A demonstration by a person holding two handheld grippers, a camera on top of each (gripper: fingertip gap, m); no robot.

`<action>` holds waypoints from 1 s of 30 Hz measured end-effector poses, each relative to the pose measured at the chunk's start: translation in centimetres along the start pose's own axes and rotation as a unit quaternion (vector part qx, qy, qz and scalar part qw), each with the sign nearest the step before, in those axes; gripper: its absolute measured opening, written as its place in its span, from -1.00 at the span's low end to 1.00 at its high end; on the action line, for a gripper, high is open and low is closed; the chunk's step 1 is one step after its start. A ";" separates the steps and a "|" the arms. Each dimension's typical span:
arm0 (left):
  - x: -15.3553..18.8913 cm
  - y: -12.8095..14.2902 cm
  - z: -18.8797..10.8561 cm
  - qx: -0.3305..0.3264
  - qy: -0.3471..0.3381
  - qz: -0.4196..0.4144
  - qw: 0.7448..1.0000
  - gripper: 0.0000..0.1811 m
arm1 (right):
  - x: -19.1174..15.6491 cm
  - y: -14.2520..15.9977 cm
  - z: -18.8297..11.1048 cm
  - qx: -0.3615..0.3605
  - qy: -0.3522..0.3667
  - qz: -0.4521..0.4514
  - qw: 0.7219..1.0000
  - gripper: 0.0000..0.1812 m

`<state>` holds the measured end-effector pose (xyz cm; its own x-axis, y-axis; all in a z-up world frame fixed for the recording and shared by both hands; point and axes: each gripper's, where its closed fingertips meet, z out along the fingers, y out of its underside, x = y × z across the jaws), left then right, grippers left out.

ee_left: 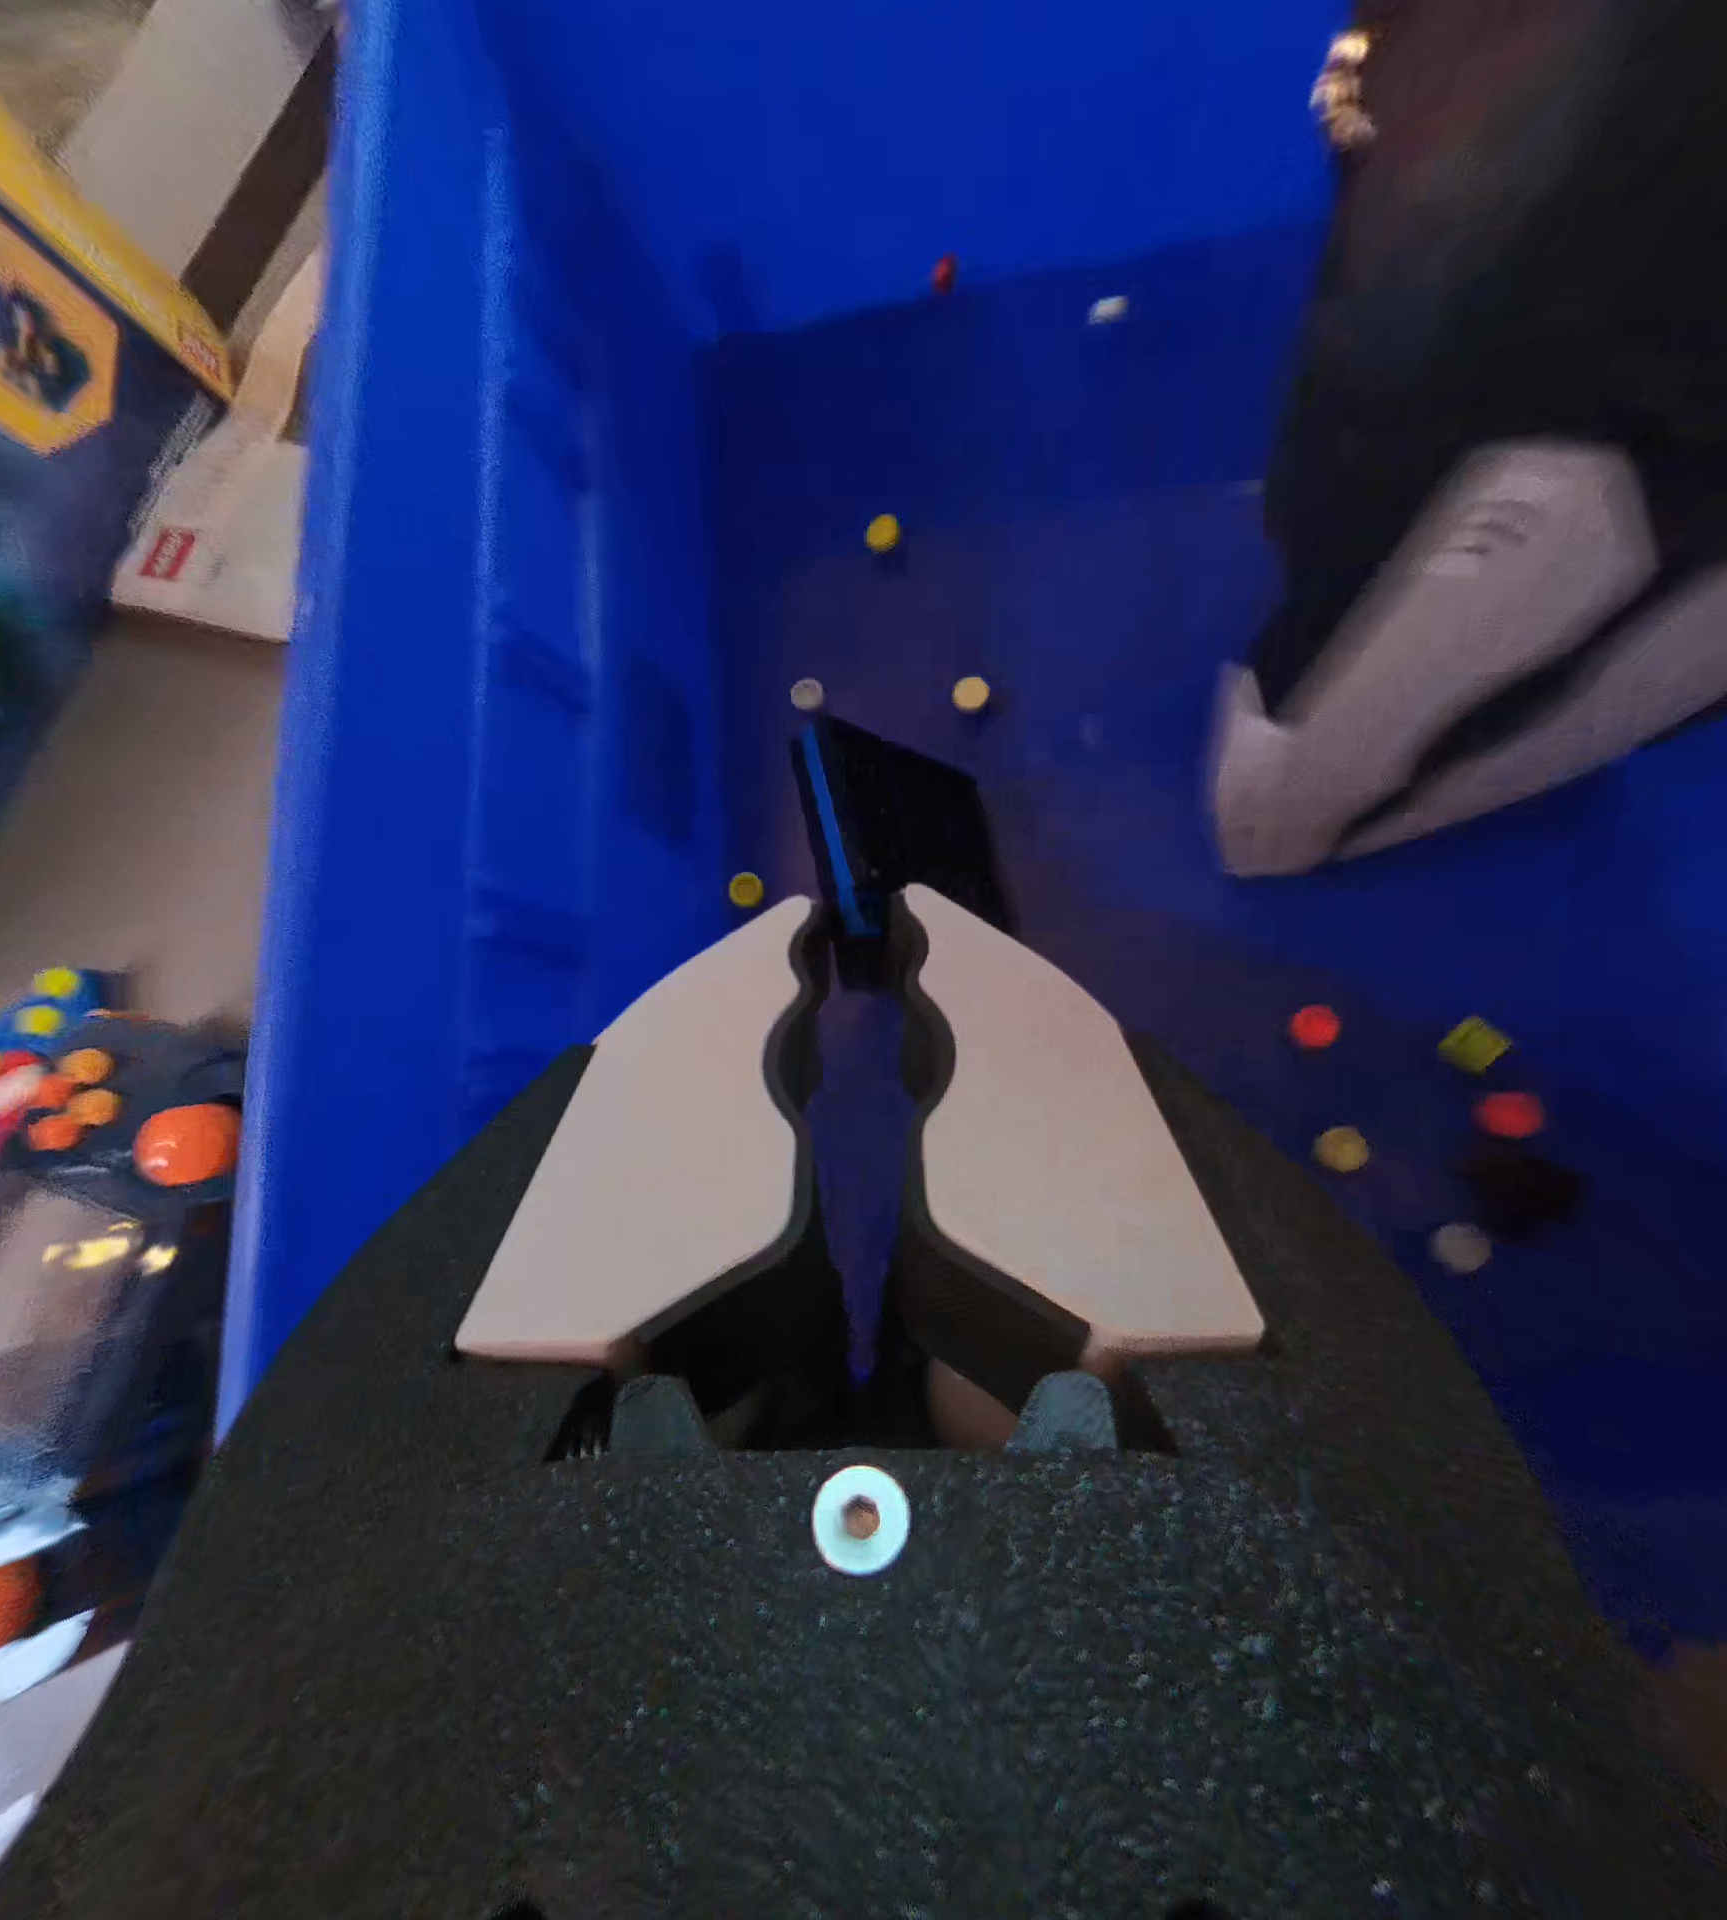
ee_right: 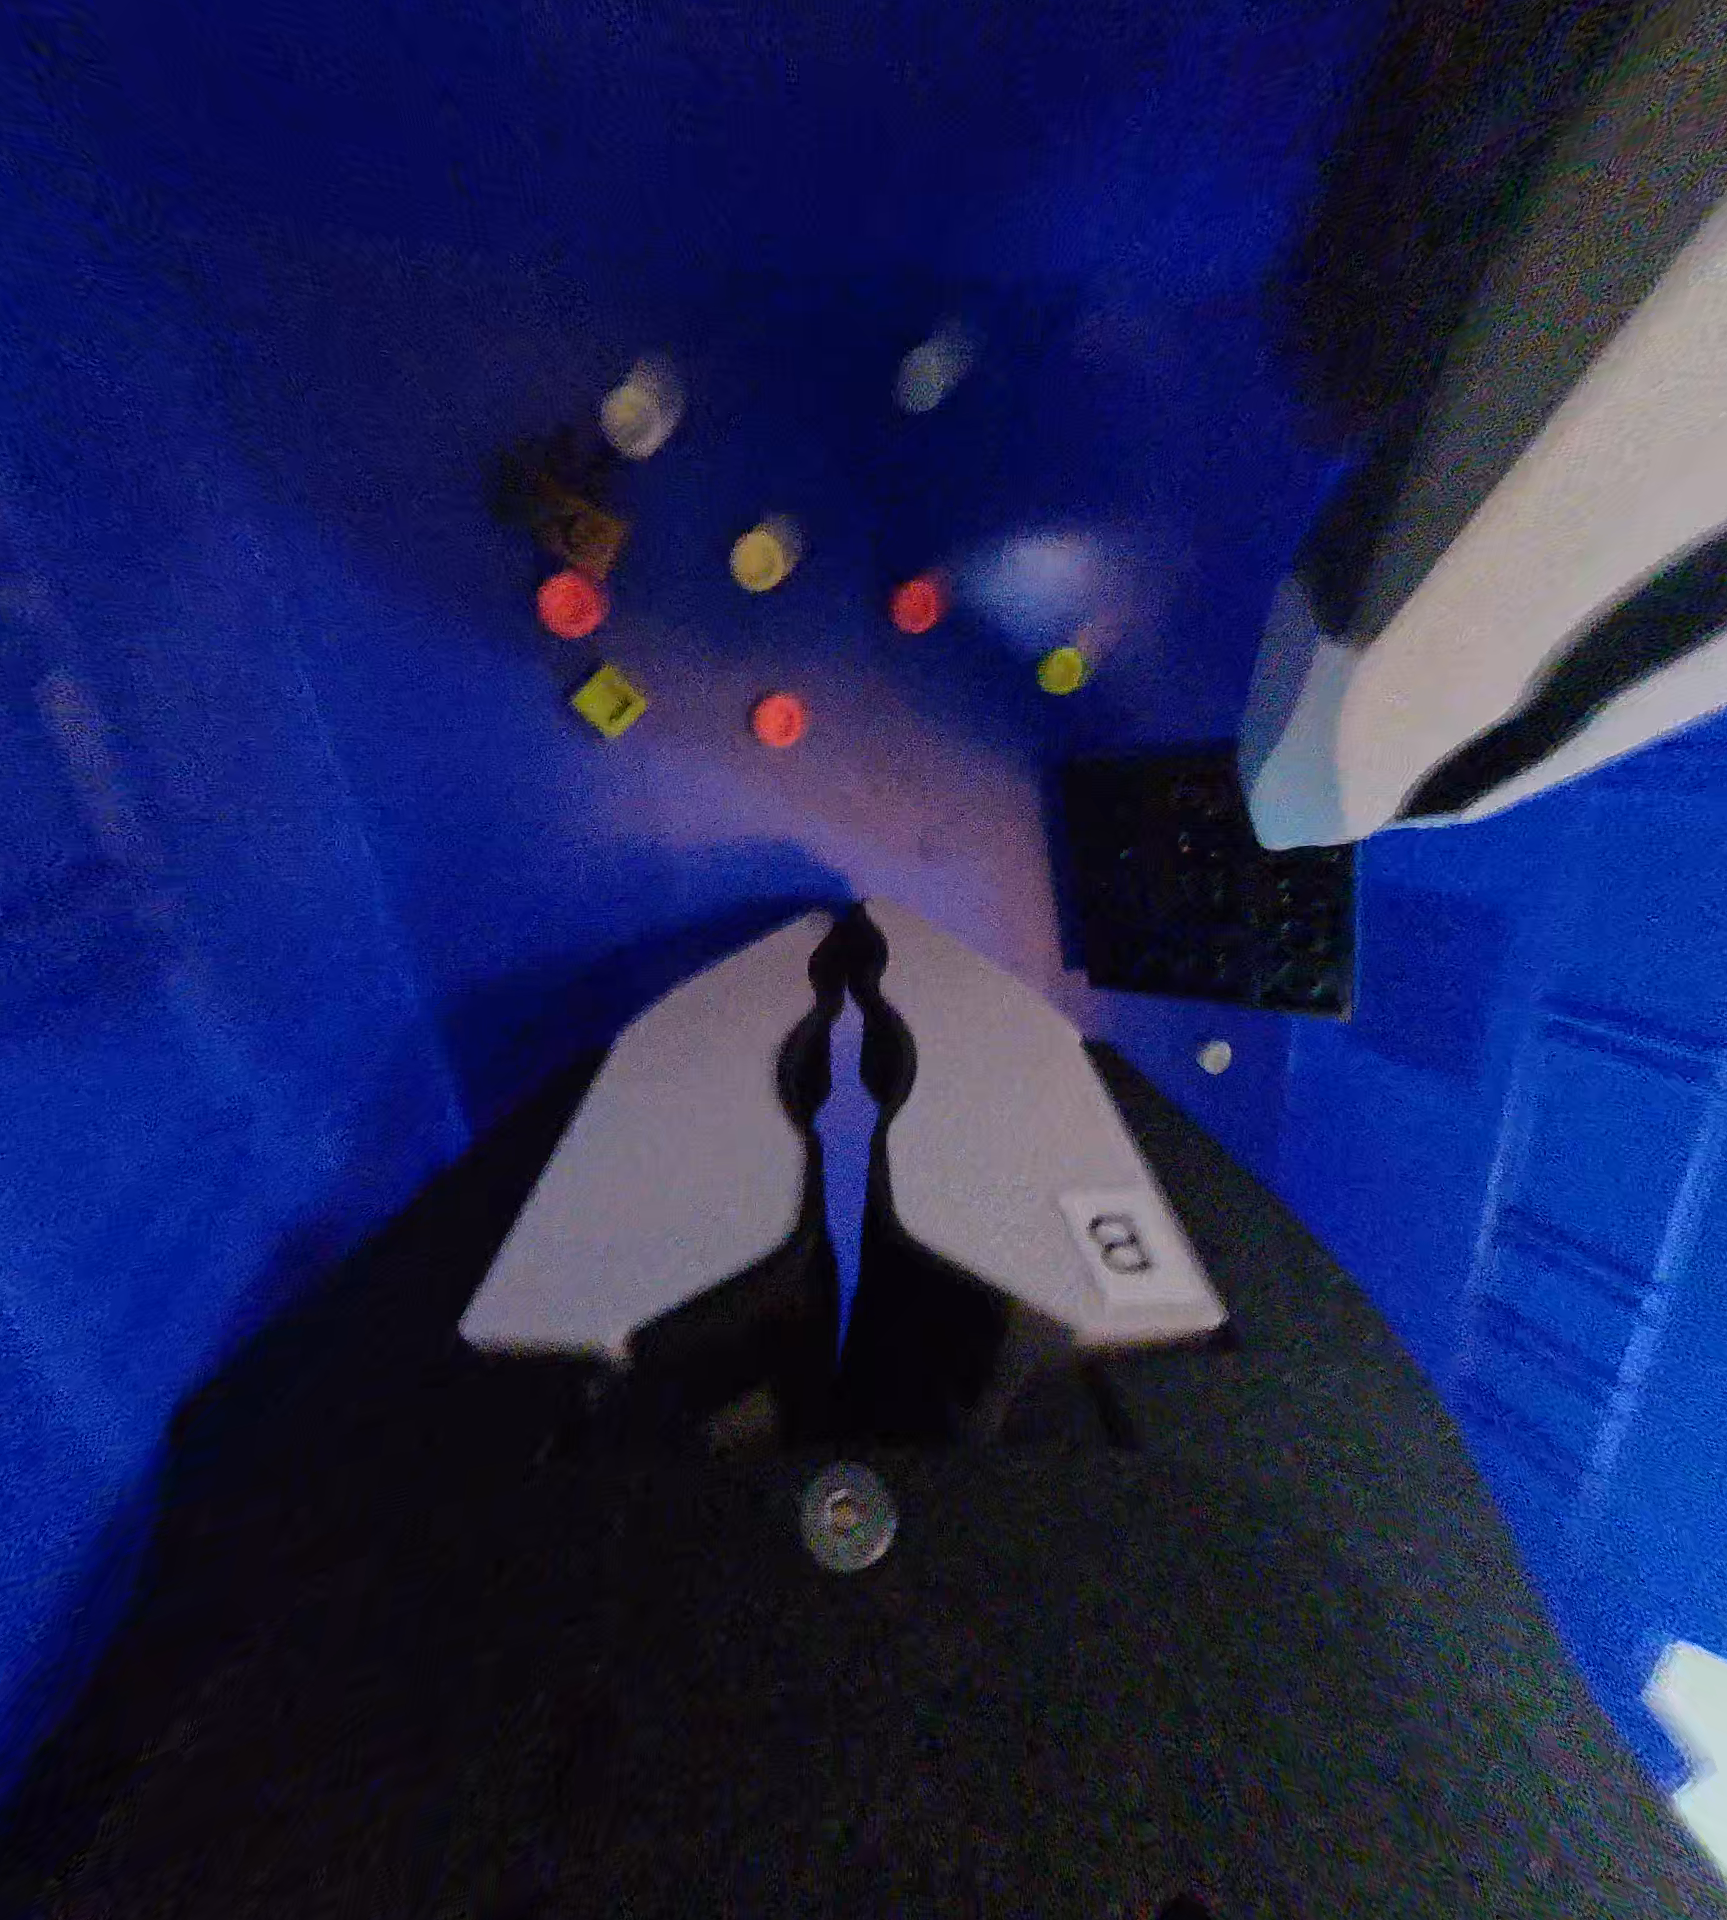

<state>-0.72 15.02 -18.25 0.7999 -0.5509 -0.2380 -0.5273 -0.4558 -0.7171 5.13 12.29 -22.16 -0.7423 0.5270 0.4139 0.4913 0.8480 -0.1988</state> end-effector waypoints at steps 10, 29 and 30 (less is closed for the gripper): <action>2.4 -0.6 -0.4 0.016 0.059 0.025 0.998 -0.90 | 5.0 -1.7 -3.6 0.112 0.135 0.010 0.984 -0.88; 2.4 -0.6 -0.3 0.015 0.052 0.037 0.998 -0.91 | 4.8 -1.9 -2.4 0.081 0.128 0.017 0.988 -0.83; 2.4 -0.6 -0.3 0.015 0.053 0.035 0.998 -0.91 | 4.8 -2.0 -2.3 0.076 0.130 0.021 0.988 -0.82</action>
<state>1.46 13.75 -18.20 0.7257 -0.6524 -0.2186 -0.5706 -0.3932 -0.7210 1.65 13.05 -17.70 -0.5710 0.5461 0.6129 0.4299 0.8350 -0.3435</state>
